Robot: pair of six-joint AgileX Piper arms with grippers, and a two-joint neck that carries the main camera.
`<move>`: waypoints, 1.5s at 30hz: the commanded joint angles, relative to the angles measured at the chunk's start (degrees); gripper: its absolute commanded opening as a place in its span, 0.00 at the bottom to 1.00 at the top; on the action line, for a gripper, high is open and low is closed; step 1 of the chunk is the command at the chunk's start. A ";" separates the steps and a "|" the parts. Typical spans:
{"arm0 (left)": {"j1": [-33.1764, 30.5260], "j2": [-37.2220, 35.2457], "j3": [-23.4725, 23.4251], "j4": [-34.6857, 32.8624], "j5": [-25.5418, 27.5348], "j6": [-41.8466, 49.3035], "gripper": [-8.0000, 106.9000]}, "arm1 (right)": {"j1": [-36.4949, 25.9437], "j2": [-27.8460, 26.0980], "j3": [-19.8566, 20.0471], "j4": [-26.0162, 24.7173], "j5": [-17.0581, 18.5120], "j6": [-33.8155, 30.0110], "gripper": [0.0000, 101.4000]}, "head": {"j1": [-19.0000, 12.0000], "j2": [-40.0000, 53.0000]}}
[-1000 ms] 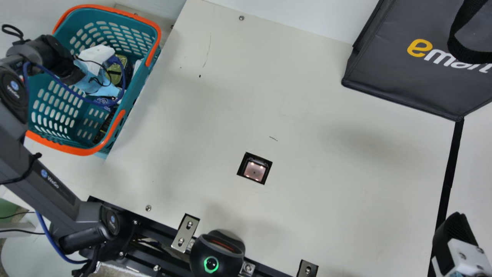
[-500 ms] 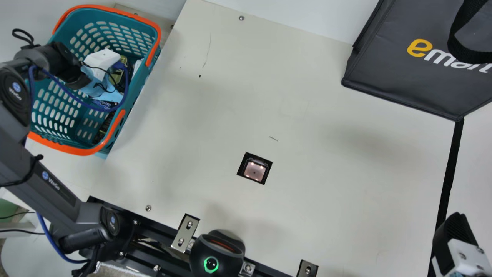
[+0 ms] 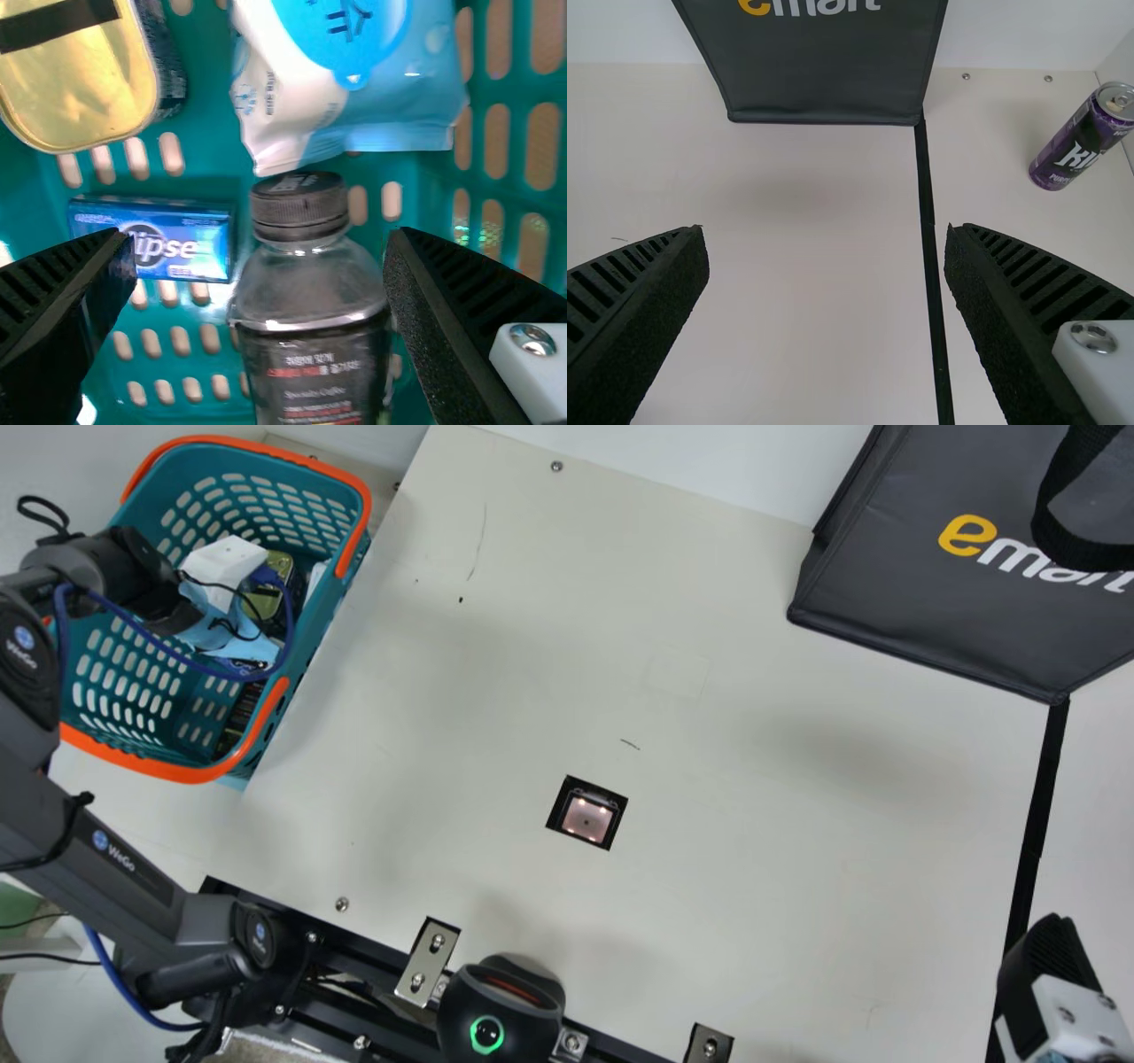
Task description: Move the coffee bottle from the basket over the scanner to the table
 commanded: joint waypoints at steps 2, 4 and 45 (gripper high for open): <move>-0.44 0.19 0.29 -0.02 0.09 -1.33 0.85 | 0.00 0.00 0.00 0.00 0.00 0.00 0.94 | -1.66 0.14; -0.81 0.61 0.32 0.19 0.10 -2.29 0.85 | 0.00 0.00 0.00 0.00 -0.07 0.00 0.94 | -1.66 0.14; -0.26 0.14 -0.71 -5.06 2.62 -2.86 0.00 | 0.00 0.00 0.00 0.00 -0.13 0.00 0.94 | -1.66 0.14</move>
